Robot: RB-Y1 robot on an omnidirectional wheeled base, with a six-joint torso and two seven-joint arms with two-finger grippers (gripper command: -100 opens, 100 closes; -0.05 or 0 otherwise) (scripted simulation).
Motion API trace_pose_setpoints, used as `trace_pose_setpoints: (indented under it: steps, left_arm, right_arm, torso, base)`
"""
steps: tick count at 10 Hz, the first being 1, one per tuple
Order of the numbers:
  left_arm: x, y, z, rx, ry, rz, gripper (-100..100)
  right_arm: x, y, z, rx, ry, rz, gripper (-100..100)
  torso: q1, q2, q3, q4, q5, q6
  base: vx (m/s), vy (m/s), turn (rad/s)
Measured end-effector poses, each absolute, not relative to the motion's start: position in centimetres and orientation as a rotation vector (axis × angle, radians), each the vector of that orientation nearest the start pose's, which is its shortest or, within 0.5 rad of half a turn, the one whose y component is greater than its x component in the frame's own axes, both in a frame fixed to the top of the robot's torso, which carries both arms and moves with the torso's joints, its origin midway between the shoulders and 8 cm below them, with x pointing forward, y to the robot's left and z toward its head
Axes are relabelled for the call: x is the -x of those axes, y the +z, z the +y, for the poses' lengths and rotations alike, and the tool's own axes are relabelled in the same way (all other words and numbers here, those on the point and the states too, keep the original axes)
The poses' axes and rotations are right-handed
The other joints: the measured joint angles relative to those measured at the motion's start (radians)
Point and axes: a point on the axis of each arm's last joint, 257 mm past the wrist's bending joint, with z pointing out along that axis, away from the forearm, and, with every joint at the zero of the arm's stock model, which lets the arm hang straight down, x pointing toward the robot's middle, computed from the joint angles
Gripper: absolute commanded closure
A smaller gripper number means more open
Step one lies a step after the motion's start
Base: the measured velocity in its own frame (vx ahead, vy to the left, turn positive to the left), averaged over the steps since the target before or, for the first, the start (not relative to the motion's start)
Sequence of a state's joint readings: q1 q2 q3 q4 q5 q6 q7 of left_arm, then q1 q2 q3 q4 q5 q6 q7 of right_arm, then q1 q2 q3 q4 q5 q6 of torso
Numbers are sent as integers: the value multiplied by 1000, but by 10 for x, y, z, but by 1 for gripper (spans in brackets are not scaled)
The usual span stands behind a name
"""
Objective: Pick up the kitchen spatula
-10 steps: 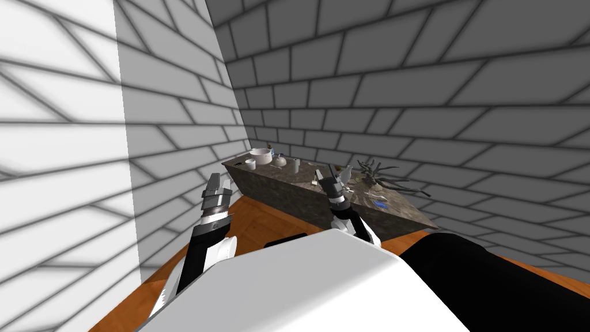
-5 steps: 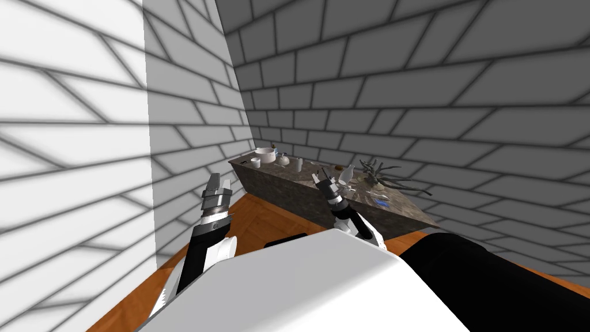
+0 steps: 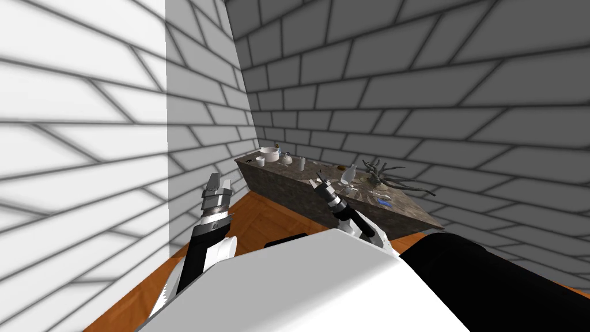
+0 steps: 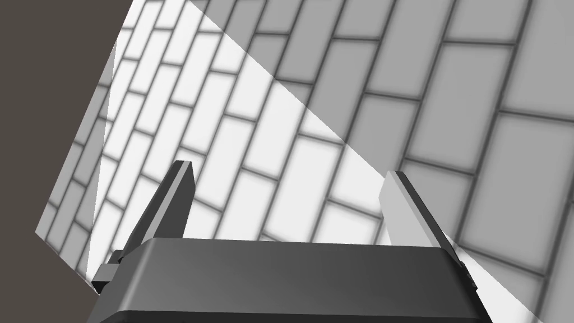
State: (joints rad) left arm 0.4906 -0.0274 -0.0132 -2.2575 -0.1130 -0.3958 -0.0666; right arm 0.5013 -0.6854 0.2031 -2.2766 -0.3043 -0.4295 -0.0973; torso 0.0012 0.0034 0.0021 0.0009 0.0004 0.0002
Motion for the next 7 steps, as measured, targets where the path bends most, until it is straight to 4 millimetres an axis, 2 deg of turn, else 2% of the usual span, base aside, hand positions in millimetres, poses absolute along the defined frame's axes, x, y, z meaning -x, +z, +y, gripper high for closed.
trace_pose_setpoints:
  steps: [1, 7]
  left_arm:
    - [-368, -4, 270, 676, -1155, 753, 0]
    - [-368, -4, 269, 676, -1155, 753, 0]
  right_arm:
    - [-351, -44, -189, -601, 1679, 1201, -100]
    - [-359, -97, -192, -667, 1627, 1438, -100]
  torso:
    - [-1, -2, -1, 0, 0, 0]
    - [-1, -2, -1, -1, 0, 0]
  base:
    - [-24, 22, 114]
    - [-24, 21, 66]
